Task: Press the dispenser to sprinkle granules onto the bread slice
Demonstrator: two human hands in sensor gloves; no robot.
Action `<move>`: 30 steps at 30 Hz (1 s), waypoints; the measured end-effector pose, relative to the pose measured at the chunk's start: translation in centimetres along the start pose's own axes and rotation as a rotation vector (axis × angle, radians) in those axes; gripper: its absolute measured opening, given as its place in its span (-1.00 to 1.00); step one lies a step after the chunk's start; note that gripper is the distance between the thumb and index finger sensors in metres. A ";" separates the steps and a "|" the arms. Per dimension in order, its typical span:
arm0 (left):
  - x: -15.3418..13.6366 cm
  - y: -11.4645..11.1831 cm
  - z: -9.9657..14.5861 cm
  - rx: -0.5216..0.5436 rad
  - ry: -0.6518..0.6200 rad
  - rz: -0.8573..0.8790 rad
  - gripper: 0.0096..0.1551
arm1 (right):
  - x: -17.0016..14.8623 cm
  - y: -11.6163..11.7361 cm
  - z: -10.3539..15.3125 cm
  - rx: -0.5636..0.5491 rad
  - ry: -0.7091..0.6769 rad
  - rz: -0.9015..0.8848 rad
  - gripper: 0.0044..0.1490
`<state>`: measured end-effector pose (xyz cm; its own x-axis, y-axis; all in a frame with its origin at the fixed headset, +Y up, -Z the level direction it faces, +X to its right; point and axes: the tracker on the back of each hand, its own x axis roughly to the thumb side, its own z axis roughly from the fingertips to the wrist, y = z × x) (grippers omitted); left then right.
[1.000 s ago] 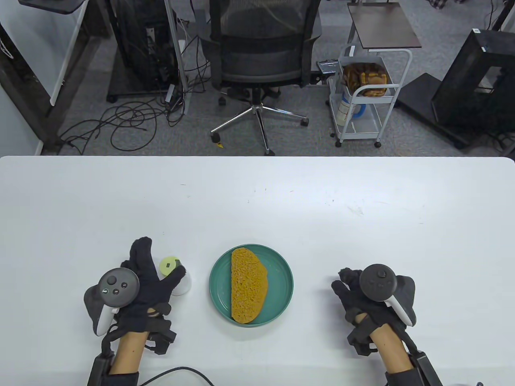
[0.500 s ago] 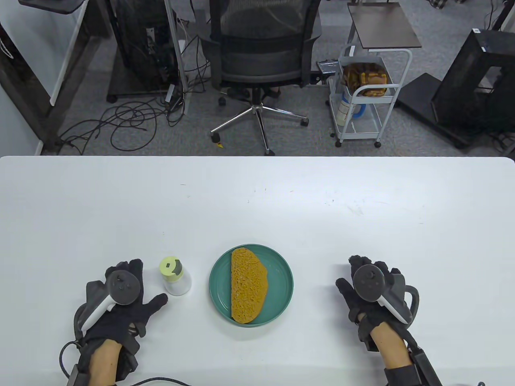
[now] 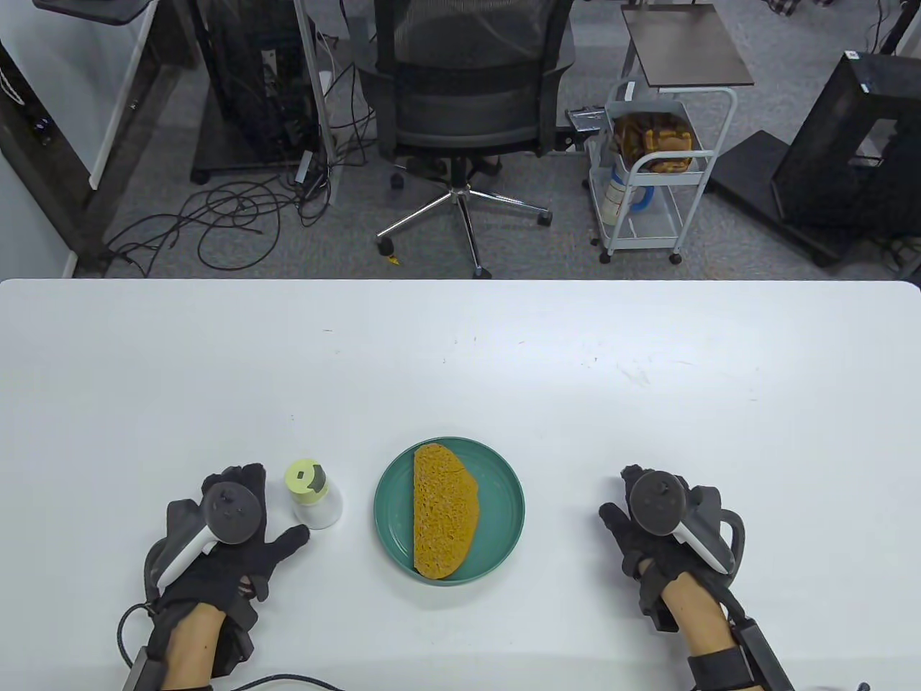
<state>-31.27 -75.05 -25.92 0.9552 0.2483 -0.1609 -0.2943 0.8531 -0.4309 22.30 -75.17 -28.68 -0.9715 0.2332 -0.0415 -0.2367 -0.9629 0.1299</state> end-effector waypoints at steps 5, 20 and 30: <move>-0.3 -0.1 -0.3 0.018 -0.006 0.032 0.38 | 0.1 0.4 -0.2 0.024 -0.005 0.009 -0.09; -0.1 -0.5 -0.7 0.018 -0.047 0.048 0.36 | 0.5 0.6 0.0 0.043 -0.020 0.001 -0.09; 0.1 -0.6 -0.7 0.008 -0.063 0.056 0.35 | 0.6 0.6 0.1 0.056 -0.017 0.009 -0.10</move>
<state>-31.06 -75.84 -26.30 0.9373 0.3239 -0.1287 -0.3475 0.8406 -0.4155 21.57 -75.56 -28.54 -0.9736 0.2270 -0.0231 -0.2273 -0.9559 0.1858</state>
